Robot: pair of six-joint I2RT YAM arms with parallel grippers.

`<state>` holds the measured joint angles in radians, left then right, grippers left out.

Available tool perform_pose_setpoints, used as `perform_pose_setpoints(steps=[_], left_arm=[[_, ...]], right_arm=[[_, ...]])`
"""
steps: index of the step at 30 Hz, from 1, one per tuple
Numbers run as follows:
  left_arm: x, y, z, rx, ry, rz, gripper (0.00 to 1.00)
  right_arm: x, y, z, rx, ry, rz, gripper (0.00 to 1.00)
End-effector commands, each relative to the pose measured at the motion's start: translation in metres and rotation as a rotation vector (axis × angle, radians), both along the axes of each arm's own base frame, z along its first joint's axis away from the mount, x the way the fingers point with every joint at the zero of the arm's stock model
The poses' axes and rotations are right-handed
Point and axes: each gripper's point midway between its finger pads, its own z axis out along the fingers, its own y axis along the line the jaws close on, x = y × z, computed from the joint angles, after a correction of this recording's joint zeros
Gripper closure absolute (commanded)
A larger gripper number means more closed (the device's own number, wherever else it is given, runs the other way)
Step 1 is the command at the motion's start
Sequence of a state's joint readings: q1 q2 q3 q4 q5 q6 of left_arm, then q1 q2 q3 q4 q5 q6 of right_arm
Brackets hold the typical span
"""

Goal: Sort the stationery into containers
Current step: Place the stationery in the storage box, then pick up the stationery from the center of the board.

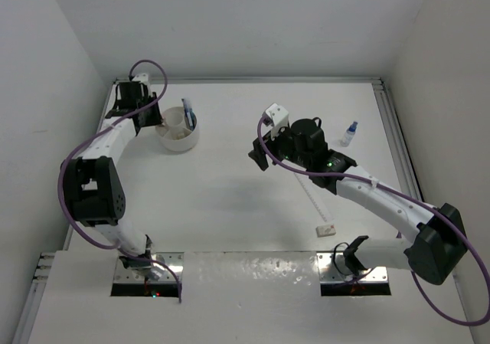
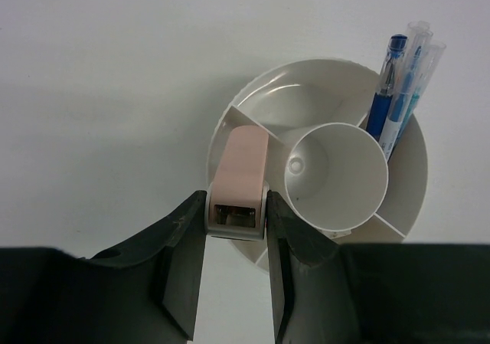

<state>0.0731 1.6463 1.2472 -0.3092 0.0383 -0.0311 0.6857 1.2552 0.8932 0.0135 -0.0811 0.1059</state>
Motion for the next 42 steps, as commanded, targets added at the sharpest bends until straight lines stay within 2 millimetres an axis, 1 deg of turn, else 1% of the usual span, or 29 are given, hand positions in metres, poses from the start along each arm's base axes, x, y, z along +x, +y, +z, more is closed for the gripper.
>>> perform_pose_setpoints(steps=[1,4,7,9,10,11,13,15,18,22,24,25,26,27,28,29,30,31,32,33,34,35,36,37,38,39,40,41,42], left_arm=[[0.009,-0.002,0.000,0.014,-0.031,0.009,1.00],[0.007,-0.002,-0.005,0.008,-0.019,0.022,0.98],[0.007,-0.004,-0.006,0.008,-0.017,0.018,0.97],[0.007,-0.005,-0.007,0.007,-0.014,0.017,0.91],[0.006,-0.005,-0.008,0.006,-0.009,0.015,0.86],[0.006,-0.005,-0.009,0.005,-0.006,0.018,0.74],[0.004,-0.006,-0.012,-0.001,0.001,0.019,0.69],[0.003,0.000,-0.015,0.021,0.010,0.044,0.63],[0.005,0.000,-0.012,0.017,0.003,0.048,0.57],[0.010,0.000,-0.004,0.018,-0.017,0.046,0.53],[0.012,0.000,0.002,0.016,-0.026,0.050,0.52],[0.012,0.000,0.003,0.015,-0.020,0.051,0.52],[0.015,-0.002,0.013,0.002,-0.040,0.050,0.52],[0.016,-0.003,0.017,-0.004,-0.047,0.049,0.52],[0.015,-0.004,0.022,-0.010,-0.047,0.050,0.52],[0.016,-0.005,0.030,-0.016,-0.059,0.049,0.52],[0.020,-0.005,0.041,-0.025,-0.078,0.056,0.52],[0.017,-0.005,0.048,-0.029,-0.078,0.061,0.51],[0.017,-0.016,0.057,-0.056,-0.093,0.014,0.51],[0.017,-0.021,0.074,-0.044,-0.125,-0.012,0.52],[0.016,-0.028,0.083,-0.033,-0.147,-0.044,0.53],[0.015,-0.052,0.095,-0.034,-0.177,-0.124,0.54],[0.014,-0.063,0.102,0.017,-0.217,-0.208,0.56],[0.005,-0.091,0.122,0.031,-0.275,-0.299,0.58],[-0.003,-0.111,0.130,0.040,-0.311,-0.385,0.59],[-0.011,-0.129,0.128,0.089,-0.342,-0.492,0.61],[-0.031,-0.166,0.142,0.097,-0.397,-0.620,0.61],[-0.046,-0.189,0.140,0.095,-0.415,-0.721,0.61],[-0.061,-0.208,0.127,0.117,-0.405,-0.813,0.58]], right_arm=[[0.002,-0.004,0.014,0.014,-0.038,-0.014,0.24],[0.002,-0.006,0.016,0.013,-0.044,-0.019,0.24],[0.002,-0.008,0.017,0.011,-0.049,-0.024,0.24],[0.002,-0.009,0.017,0.009,-0.050,-0.028,0.24],[0.002,-0.009,0.018,0.010,-0.051,-0.028,0.24],[0.002,-0.009,0.018,0.009,-0.052,-0.028,0.24],[0.002,-0.009,0.017,0.008,-0.049,-0.030,0.24],[0.002,-0.010,0.015,0.002,-0.047,-0.030,0.24],[0.002,-0.011,0.020,0.005,-0.058,-0.035,0.24],[0.003,-0.013,0.025,0.013,-0.069,-0.043,0.23],[0.002,-0.016,0.023,0.007,-0.049,-0.058,0.23],[0.002,-0.018,0.026,0.015,-0.045,-0.069,0.23],[0.003,-0.023,0.024,0.014,-0.020,-0.099,0.23],[0.003,-0.026,0.025,0.021,-0.007,-0.115,0.22],[0.003,-0.029,0.029,0.036,0.006,-0.131,0.22],[-0.001,-0.035,0.025,0.027,0.045,-0.148,0.22],[0.002,-0.046,0.024,0.044,0.077,-0.205,0.21],[0.004,-0.055,0.022,0.041,0.095,-0.252,0.21],[0.002,-0.070,0.020,0.055,0.136,-0.314,0.21],[0.006,-0.085,0.018,0.048,0.142,-0.390,0.20],[0.006,-0.097,0.017,0.054,0.156,-0.456,0.20],[0.004,-0.119,0.012,0.068,0.205,-0.564,0.19],[0.005,-0.134,0.014,0.073,0.215,-0.643,0.17],[0.006,-0.157,0.012,0.064,0.223,-0.749,0.17],[0.000,-0.184,0.004,0.059,0.285,-0.864,0.17],[-0.003,-0.198,0.003,0.066,0.305,-0.927,0.16],[-0.007,-0.211,0.001,0.069,0.325,-0.985,0.15],[-0.013,-0.222,-0.005,0.063,0.356,-1.027,0.14],[-0.015,-0.241,-0.002,0.105,0.359,-1.096,0.14]])
